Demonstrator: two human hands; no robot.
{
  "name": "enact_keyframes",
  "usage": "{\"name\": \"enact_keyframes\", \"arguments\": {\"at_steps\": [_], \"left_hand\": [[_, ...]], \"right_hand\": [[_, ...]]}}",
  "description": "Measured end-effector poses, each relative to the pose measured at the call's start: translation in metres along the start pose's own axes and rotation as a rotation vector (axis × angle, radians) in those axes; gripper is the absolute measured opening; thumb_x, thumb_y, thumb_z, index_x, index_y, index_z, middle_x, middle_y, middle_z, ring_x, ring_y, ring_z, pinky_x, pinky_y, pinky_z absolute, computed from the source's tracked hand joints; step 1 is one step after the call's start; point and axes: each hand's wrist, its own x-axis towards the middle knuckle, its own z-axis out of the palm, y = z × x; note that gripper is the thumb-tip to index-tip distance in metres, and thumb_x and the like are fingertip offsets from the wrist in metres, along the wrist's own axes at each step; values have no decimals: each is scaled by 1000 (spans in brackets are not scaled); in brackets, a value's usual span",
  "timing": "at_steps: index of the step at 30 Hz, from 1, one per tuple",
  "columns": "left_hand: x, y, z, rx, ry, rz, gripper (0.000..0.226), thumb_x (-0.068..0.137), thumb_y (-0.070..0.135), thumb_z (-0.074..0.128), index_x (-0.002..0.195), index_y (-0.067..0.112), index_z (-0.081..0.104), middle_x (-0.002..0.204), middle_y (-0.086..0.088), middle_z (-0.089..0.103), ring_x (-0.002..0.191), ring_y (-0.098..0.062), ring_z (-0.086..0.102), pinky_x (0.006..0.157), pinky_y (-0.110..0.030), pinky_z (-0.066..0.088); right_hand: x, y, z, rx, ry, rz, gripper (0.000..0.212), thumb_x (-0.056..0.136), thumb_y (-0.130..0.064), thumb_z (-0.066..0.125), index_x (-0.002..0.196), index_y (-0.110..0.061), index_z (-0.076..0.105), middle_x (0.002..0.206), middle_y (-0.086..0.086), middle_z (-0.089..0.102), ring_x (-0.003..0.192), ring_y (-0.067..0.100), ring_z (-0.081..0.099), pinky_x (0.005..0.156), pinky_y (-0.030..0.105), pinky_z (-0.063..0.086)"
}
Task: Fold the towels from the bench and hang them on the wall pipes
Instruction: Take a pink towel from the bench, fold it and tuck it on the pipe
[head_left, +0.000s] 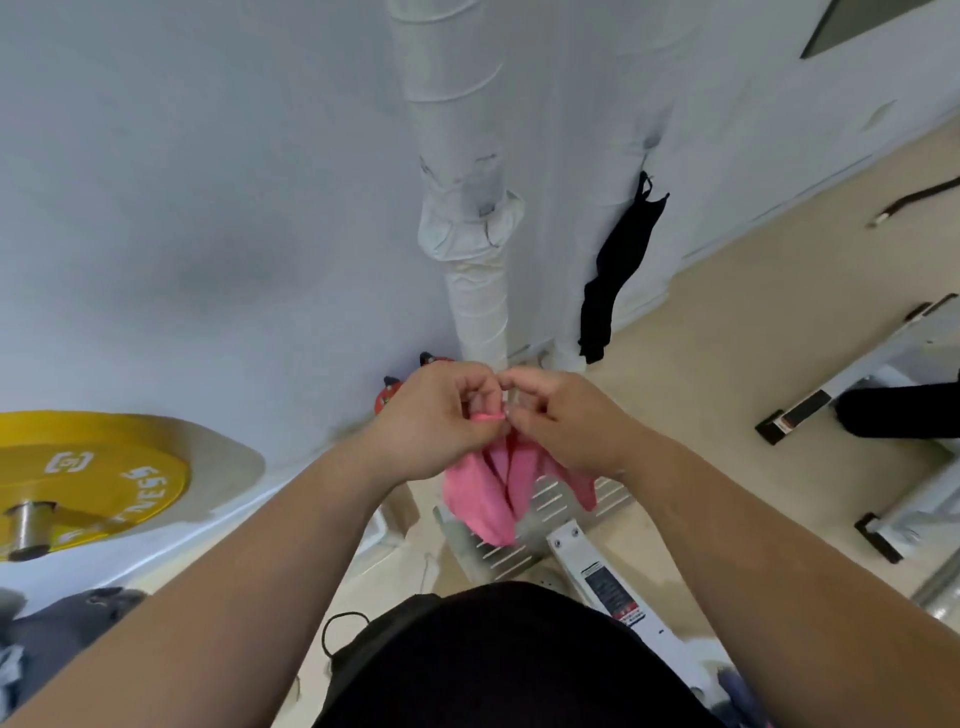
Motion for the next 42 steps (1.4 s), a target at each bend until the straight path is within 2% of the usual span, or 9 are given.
{"name": "enact_keyframes", "arguments": {"at_steps": [5, 10, 12, 20, 26, 29, 31, 38, 42], "left_hand": [[14, 21, 12, -4, 106, -13, 16, 72, 9, 81, 69, 18, 68, 68, -12, 66, 63, -16, 58, 66, -35, 50], [27, 44, 14, -31, 202, -36, 9, 69, 17, 80, 71, 25, 77, 78, -14, 73, 70, -48, 68, 60, -62, 57], [32, 49, 13, -33, 192, -45, 8, 70, 21, 81, 76, 27, 79, 82, -13, 74, 72, -47, 71, 57, -64, 57], [50, 45, -10, 184, 85, -69, 12, 84, 11, 78, 78, 20, 73, 64, 11, 64, 59, -3, 56, 59, -17, 44], [57, 34, -16, -119, 69, -171, 11, 77, 25, 79, 77, 15, 74, 71, -7, 68, 67, -21, 62, 63, -31, 49], [63, 35, 4, -376, 212, -237, 20, 73, 25, 78, 84, 8, 76, 82, -24, 72, 74, -29, 64, 70, -46, 55], [64, 41, 21, -471, 235, -269, 25, 75, 25, 78, 90, 4, 75, 92, -40, 68, 77, -39, 62, 70, -62, 51], [66, 54, 58, -500, 176, -193, 19, 99, 16, 63, 104, 7, 78, 78, -5, 77, 68, -14, 69, 63, -26, 54], [63, 60, 51, -600, 172, -239, 22, 102, 14, 56, 107, 1, 72, 56, 0, 67, 42, -9, 58, 39, -15, 43]], "right_hand": [[5, 16, -27, 266, -55, -7, 37, 98, -1, 59, 129, -20, 59, 58, -15, 58, 57, 1, 56, 62, 15, 46], [3, 19, -41, 352, -85, -36, 28, 102, -2, 53, 124, -14, 66, 108, -7, 74, 108, 11, 69, 97, 27, 48], [0, 18, -47, 320, -44, -34, 22, 102, -4, 54, 114, -15, 69, 96, -13, 72, 97, 5, 68, 89, 20, 47], [-2, 30, -72, 291, 311, 113, 19, 97, -21, 57, 83, -9, 63, 61, 4, 53, 60, 13, 45, 63, 35, 38], [-5, 42, -88, 172, 482, 308, 11, 93, -18, 59, 90, -11, 67, 76, 16, 65, 70, 16, 56, 75, 44, 51], [-4, 34, -79, 365, 586, 445, 20, 93, -17, 64, 112, -22, 65, 106, 5, 70, 97, 22, 65, 93, 45, 55], [-4, 23, -70, 627, 635, 534, 23, 96, -16, 61, 117, -24, 62, 95, 6, 66, 93, 31, 61, 81, 58, 56], [1, 5, -50, 1289, 577, 537, 23, 97, -6, 57, 115, -21, 59, 103, 19, 67, 81, 25, 67, 64, 36, 58], [-6, 5, -51, 1264, 480, 388, 37, 91, 18, 45, 111, -4, 66, 102, 18, 73, 87, 24, 73, 72, 31, 61]]}}
